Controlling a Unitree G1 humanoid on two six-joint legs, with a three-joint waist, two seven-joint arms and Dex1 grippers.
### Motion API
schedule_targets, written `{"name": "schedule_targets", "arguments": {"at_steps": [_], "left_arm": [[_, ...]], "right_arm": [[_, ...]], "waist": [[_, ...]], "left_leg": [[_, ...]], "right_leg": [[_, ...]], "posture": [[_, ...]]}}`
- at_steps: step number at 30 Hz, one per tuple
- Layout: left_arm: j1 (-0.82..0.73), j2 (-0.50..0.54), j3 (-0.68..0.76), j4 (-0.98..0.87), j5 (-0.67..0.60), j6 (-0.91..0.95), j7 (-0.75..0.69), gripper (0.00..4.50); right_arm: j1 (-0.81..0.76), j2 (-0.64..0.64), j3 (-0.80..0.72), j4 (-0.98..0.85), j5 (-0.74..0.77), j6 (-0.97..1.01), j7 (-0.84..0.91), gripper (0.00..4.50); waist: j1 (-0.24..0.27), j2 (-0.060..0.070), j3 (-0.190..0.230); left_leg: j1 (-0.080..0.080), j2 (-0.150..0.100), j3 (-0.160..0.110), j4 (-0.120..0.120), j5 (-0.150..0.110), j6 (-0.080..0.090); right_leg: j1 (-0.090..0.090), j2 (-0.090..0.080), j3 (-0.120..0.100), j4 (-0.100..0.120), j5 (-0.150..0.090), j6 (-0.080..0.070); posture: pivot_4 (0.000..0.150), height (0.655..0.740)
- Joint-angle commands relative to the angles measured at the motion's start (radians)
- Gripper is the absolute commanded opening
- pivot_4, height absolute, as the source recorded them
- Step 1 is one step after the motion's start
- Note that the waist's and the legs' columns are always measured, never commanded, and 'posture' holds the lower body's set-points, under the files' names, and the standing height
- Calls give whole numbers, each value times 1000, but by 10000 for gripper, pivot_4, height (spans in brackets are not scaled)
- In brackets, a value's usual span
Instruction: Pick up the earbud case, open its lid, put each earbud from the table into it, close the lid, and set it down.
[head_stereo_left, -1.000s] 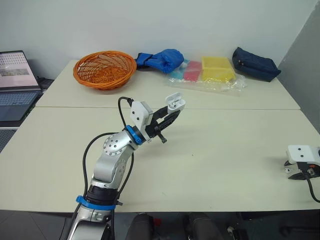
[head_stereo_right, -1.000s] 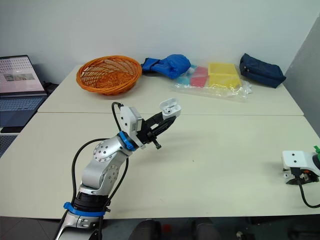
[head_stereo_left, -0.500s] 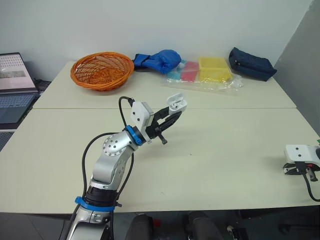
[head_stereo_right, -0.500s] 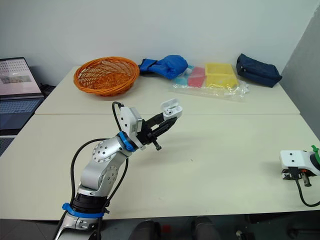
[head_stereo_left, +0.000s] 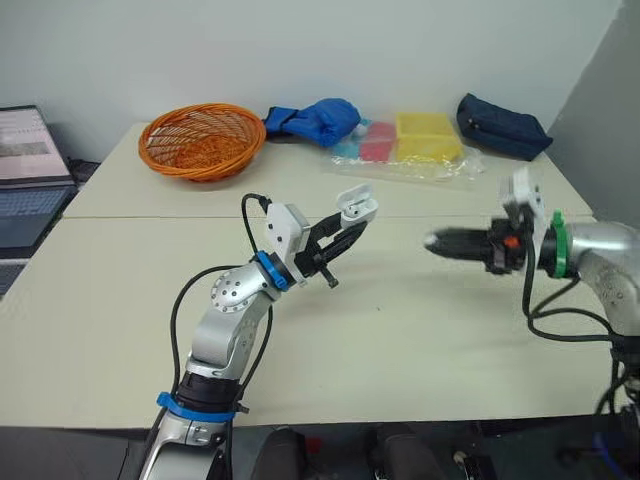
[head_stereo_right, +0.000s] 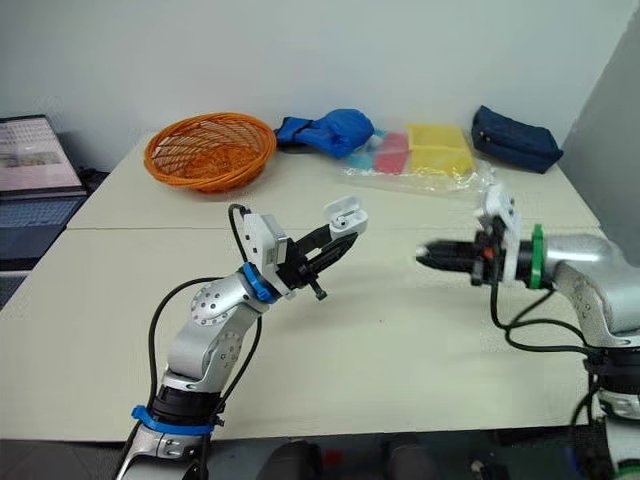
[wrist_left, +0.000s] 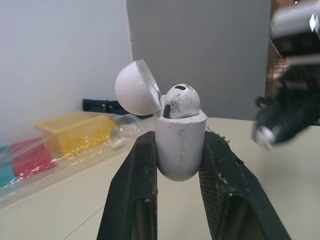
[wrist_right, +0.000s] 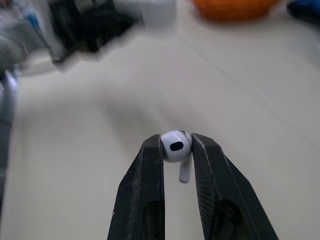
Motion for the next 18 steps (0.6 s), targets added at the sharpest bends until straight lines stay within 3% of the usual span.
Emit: {"name": "schedule_targets", "arguments": {"at_steps": [1,7,18], "left_arm": [[-17,-6,11,-2,-31,2,-9,7427],[-40,-7,-1,0,-41,9,-37,7427],[-44,-20,-7,-13,-51,21,-35,7427]], "right_arm": [[-77,151,-69,-136,117,100,-264,4409],[-126,262,-67,-174,123,104,-436,4409],[-106,302,20,-164,74,41,-464,4409]], "waist": [[3,0,0],[5,0,0],[0,0,0]], "left_leg": [[-2,0,0,0,0,0],[-16,-1,0,1,0,1],[-21,-2,0,1,0,1]], "right_leg": [[-1,-1,0,-1,0,0],[-11,-6,-1,-4,1,4],[-16,-2,-1,-3,1,4]], "posture": [[1500,7400],[1500,7400],[1500,7400]]}}
